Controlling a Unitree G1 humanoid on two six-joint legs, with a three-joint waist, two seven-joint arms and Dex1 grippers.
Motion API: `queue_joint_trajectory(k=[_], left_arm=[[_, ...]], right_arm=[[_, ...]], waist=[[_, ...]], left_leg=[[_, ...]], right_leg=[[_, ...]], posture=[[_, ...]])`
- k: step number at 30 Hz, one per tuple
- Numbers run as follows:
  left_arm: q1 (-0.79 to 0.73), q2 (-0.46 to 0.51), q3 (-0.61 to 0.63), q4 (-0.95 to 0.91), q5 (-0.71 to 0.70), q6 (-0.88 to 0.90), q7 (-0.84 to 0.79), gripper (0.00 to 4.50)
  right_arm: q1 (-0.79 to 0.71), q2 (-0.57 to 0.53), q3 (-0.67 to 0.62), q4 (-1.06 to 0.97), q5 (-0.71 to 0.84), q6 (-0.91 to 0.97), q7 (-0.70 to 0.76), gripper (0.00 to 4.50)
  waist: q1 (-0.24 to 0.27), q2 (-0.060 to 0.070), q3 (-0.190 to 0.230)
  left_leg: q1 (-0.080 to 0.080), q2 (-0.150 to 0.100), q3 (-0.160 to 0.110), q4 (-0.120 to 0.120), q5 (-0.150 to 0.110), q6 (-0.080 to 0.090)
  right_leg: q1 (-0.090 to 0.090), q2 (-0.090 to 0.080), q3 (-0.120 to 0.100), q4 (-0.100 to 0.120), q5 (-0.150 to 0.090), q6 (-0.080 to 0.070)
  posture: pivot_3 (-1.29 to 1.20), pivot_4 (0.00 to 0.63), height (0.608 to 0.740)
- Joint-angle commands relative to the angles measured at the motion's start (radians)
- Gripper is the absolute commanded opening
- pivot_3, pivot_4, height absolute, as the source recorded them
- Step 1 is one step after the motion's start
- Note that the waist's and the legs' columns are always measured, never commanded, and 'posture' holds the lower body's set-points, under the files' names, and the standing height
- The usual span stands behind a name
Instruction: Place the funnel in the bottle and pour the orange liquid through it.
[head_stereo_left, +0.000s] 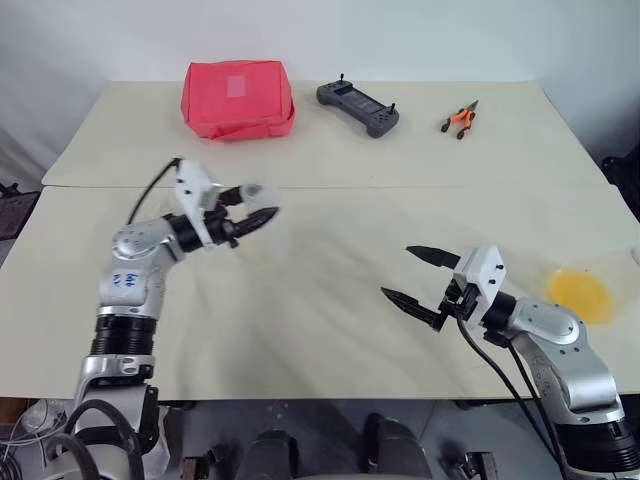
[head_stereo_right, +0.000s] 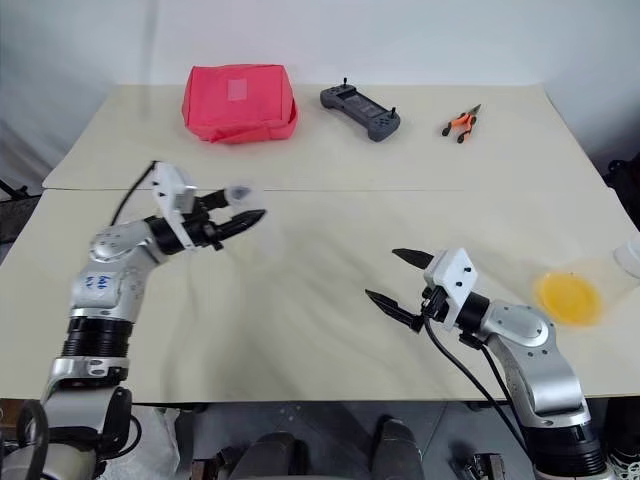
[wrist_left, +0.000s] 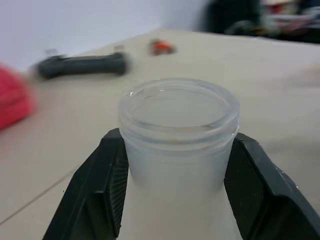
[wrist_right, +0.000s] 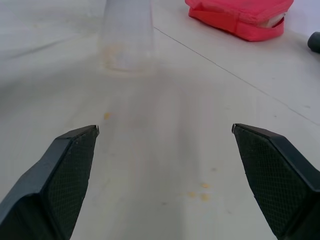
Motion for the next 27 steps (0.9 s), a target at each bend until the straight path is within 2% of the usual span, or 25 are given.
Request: queue_joint_trajectory(k=[1, 11, 16, 17, 22, 27], left_arm=[[-0.054, -0.035, -0.047, -0.052, -0.023, 0.004, -0.055, 2.34], [-0.161, -0.191, -0.177, 0.126, 0.046, -0.129, -0.178, 2.34], [-0.154, -0.222, -0.204, 0.167, 0.052, -0.161, -0.243, 2.34], [-0.151, -0.225, -0.200, 0.166, 0.049, -0.162, -0.247, 3.06], [-0.138, -0.222, -0.184, 0.152, 0.045, -0.136, -0.246, 4.48], [-0.113, -0.194, -0.162, 0.110, 0.037, -0.111, -0.240, 4.48]], right_arm=[[0.001, -0.022, -0.043, -0.017, 0.025, -0.010, 0.014, 4.50], [0.057, -0.022, -0.067, -0.042, 0.017, -0.023, -0.002, 4.50], [0.098, -0.020, -0.079, -0.078, 0.015, -0.023, -0.028, 4.50], [0.103, -0.020, -0.080, -0.083, 0.014, -0.023, -0.032, 4.50], [0.114, -0.021, -0.085, -0.093, 0.015, -0.022, -0.042, 4.50], [0.117, -0.026, -0.088, -0.091, 0.017, -0.022, -0.040, 4.50]], waist=[[0.000, 0.000, 0.000], [0.011, -0.001, 0.000], [0.018, -0.001, 0.000], [0.020, -0.001, 0.000], [0.023, -0.001, 0.000], [0.021, -0.001, 0.000]], left_leg=[[0.000, 0.000, 0.000, 0.000, 0.000, 0.000], [-0.001, 0.000, 0.001, 0.003, -0.001, 0.001], [-0.001, 0.000, 0.001, 0.004, -0.001, 0.002], [-0.001, 0.000, 0.001, 0.004, -0.001, 0.002], [-0.002, 0.000, 0.001, 0.006, -0.001, 0.002], [-0.002, 0.000, 0.001, 0.006, -0.001, 0.003]], right_leg=[[0.000, 0.000, 0.000, 0.000, 0.000, 0.000], [0.000, 0.000, 0.000, 0.000, 0.002, 0.000], [0.000, 0.000, 0.001, 0.000, 0.002, 0.000], [0.000, 0.000, 0.001, 0.000, 0.002, 0.000], [0.000, 0.000, 0.001, 0.000, 0.004, 0.000], [0.000, 0.000, 0.001, 0.000, 0.004, 0.000]], posture=[[0.00, 0.150, 0.740], [0.00, 0.150, 0.740], [0.00, 0.150, 0.740], [0.00, 0.150, 0.740], [0.00, 0.150, 0.740], [0.00, 0.150, 0.740]])
